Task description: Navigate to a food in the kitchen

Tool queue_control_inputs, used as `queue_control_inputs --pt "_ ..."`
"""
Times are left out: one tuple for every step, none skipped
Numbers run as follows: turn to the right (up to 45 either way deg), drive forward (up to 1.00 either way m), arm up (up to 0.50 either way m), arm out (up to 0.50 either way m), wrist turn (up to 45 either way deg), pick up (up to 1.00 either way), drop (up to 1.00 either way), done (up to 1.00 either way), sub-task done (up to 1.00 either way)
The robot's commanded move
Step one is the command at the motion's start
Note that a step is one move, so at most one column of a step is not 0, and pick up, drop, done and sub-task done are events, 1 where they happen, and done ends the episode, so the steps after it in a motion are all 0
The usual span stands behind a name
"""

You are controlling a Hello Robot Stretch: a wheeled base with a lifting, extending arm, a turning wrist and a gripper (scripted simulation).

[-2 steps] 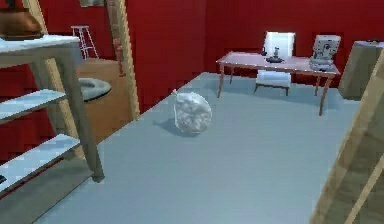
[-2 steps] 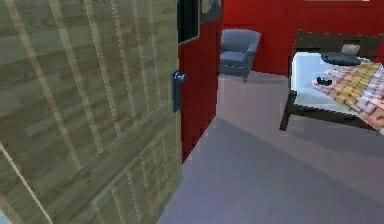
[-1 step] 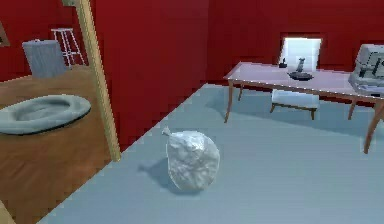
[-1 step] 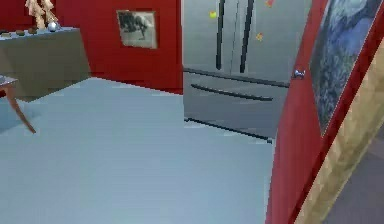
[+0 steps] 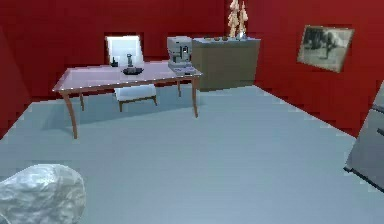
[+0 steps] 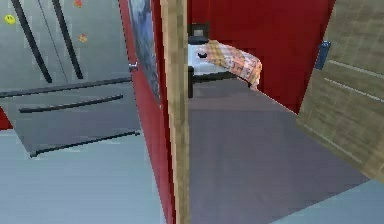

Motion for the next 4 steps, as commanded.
queue_control_inputs --pt "0.0 0.05 0.0 0.0 0.0 0.0 0.0 0.0 0.0" --pt "-45.0 0.0 0.0 0.0 0.0 0.0 0.0 0.0 0.0" --pt "-18.0 0.0 0.0 0.0 0.0 0.0 0.0 0.0 0.0" --pt "0.0 0.2 0.0 0.0 0.0 0.0 0.0 0.0 0.0"
